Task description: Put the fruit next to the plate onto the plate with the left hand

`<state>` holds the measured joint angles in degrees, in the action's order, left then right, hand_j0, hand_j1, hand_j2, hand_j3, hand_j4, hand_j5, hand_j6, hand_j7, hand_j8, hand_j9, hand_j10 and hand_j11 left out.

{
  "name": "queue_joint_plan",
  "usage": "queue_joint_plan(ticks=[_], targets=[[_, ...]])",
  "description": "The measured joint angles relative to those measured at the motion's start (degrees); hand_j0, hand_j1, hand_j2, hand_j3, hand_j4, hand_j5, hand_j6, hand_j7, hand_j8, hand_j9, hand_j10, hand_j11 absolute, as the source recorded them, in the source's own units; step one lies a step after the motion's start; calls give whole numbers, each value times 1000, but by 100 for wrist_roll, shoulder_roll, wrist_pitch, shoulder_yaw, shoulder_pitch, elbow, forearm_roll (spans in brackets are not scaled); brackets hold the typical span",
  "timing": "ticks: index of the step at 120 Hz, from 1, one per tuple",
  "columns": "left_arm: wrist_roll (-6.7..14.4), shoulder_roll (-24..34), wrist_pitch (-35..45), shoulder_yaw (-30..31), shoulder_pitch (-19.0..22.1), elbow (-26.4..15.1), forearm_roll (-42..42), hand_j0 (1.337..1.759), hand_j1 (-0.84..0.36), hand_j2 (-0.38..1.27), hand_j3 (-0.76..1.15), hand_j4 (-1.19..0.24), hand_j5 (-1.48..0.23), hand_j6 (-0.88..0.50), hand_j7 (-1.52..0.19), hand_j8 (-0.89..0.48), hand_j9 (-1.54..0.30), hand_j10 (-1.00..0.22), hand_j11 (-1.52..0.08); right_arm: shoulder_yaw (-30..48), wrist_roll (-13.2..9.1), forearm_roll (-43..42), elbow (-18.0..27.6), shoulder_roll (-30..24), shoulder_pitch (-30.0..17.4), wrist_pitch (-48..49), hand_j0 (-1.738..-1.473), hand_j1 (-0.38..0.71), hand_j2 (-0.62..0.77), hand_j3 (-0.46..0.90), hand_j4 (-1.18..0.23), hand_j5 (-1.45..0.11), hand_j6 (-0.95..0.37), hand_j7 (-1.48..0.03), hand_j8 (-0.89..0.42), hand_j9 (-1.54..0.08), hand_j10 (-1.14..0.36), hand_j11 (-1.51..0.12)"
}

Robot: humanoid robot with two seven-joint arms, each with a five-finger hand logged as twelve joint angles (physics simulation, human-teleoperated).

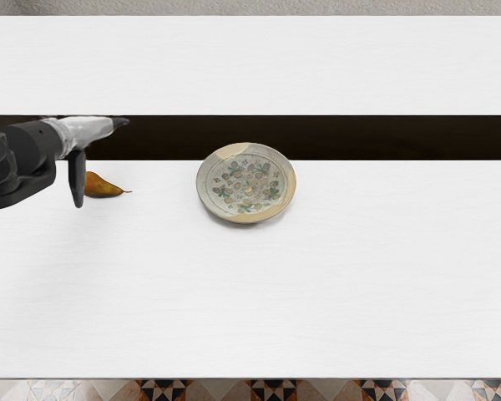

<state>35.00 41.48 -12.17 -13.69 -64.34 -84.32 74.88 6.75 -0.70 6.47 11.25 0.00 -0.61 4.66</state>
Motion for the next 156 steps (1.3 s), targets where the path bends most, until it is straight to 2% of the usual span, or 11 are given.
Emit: queue_joint_plan(ticks=[14, 46, 65, 81, 111, 156], targets=[[0, -122, 59, 1, 148, 144, 30, 1658, 323, 6, 0, -27, -30, -29, -30, -29, -29, -27, -29, 1, 0, -3, 0, 0, 0, 0, -1658, -310, -7, 0, -33, -43, -33, -43, -33, -43, -33, -43], [0, -32, 57, -7, 297, 320, -439, 1658, 50, 53, 0, -257, -327, -258, -327, -258, -326, -256, -326, 2, 0, -4, -1, 0, 0, 0, -1658, -310, -7, 0, -33, -43, -33, -43, -33, -43, -33, -43], [0, -62, 359, 4, 377, 512, -450, 1658, -45, 70, 0, -336, -430, -337, -430, -337, -430, -335, -430, 2, 0, -4, -6, 0, 0, 0, -1658, -310, -7, 0, -33, -43, -33, -43, -33, -43, -33, -43], [0, -113, 792, 56, 433, 632, -295, 1658, -78, 76, 0, -363, -467, -364, -466, -364, -466, -362, -466, 2, 0, -4, -8, 0, 0, 0, -1658, -310, -7, 0, -33, -43, -33, -43, -33, -43, -33, -43], [0, -113, 1115, 171, 544, 706, -40, 1658, -102, 80, 0, -383, -493, -384, -493, -384, -493, -383, -492, 2, 0, -3, -9, 0, 0, 0, -1658, -310, -7, 0, -33, -43, -33, -43, -33, -43, -33, -43], [0, -544, 1244, 382, 546, 997, 15, 1658, -110, 82, 0, -390, -502, -391, -502, -391, -502, -390, -502, 2, 0, -2, -9, 0, 0, 0, -1658, -310, -7, 0, -33, -43, -33, -43, -33, -43, -33, -43]])
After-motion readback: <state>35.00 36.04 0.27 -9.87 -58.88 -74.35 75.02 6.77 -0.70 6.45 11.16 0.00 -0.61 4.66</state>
